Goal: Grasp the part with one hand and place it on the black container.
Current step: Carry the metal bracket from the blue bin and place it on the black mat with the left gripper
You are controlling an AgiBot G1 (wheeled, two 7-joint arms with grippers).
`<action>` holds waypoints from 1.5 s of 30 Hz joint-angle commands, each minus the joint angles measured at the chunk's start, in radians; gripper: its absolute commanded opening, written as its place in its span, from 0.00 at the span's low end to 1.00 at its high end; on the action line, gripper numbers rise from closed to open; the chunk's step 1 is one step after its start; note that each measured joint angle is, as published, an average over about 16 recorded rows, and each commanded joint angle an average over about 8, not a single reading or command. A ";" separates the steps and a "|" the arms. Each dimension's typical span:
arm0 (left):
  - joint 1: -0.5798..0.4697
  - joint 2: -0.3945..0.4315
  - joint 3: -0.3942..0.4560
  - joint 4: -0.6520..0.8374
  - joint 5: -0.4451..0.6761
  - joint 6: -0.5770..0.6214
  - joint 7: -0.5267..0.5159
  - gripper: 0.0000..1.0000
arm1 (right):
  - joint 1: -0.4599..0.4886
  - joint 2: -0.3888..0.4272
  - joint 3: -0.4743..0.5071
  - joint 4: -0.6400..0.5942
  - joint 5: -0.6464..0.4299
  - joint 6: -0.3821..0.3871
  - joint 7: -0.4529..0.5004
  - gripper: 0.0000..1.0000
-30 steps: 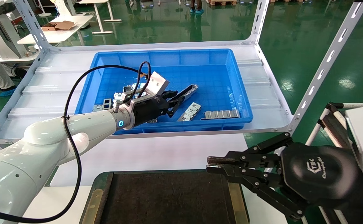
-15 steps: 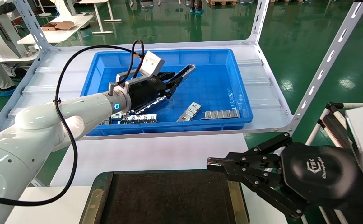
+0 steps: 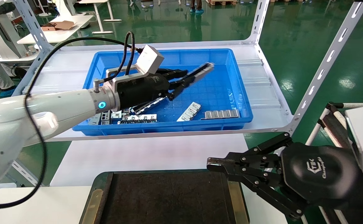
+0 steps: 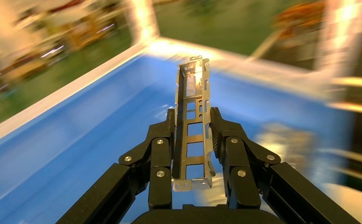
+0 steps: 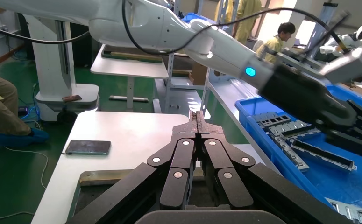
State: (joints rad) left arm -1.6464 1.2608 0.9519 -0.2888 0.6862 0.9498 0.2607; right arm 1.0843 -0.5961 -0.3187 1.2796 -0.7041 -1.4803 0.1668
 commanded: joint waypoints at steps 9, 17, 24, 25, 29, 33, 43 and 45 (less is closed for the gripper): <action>0.010 -0.097 -0.008 -0.016 -0.034 0.329 0.026 0.00 | 0.000 0.000 0.000 0.000 0.000 0.000 0.000 0.00; 0.072 -0.183 -0.003 -0.132 -0.047 0.456 0.004 0.00 | 0.000 0.000 -0.001 0.000 0.000 0.000 0.000 0.00; 0.183 -0.279 0.006 -0.349 -0.063 0.457 -0.053 0.00 | 0.000 0.000 -0.001 0.000 0.001 0.000 0.000 0.00; 0.205 -0.295 0.009 -0.388 -0.064 0.448 -0.063 0.00 | 0.000 0.000 -0.001 0.000 0.001 0.000 0.000 0.00; 0.303 -0.364 0.020 -0.555 -0.066 0.376 -0.100 0.00 | 0.000 0.000 -0.001 0.000 0.001 0.000 -0.001 0.00; 0.414 -0.432 0.031 -0.724 -0.070 0.255 -0.139 0.00 | 0.000 0.000 -0.001 0.000 0.001 0.000 -0.001 0.00; 0.677 -0.523 0.085 -0.997 -0.039 -0.112 -0.208 0.00 | 0.000 0.001 -0.001 0.000 0.001 0.001 -0.001 0.00; 0.723 -0.522 0.093 -1.021 -0.035 -0.187 -0.214 0.00 | 0.000 0.001 -0.002 0.000 0.001 0.001 -0.001 0.00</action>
State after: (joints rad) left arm -0.9336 0.7532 1.0405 -1.2930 0.6453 0.7645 0.0471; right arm 1.0846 -0.5955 -0.3203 1.2796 -0.7031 -1.4797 0.1661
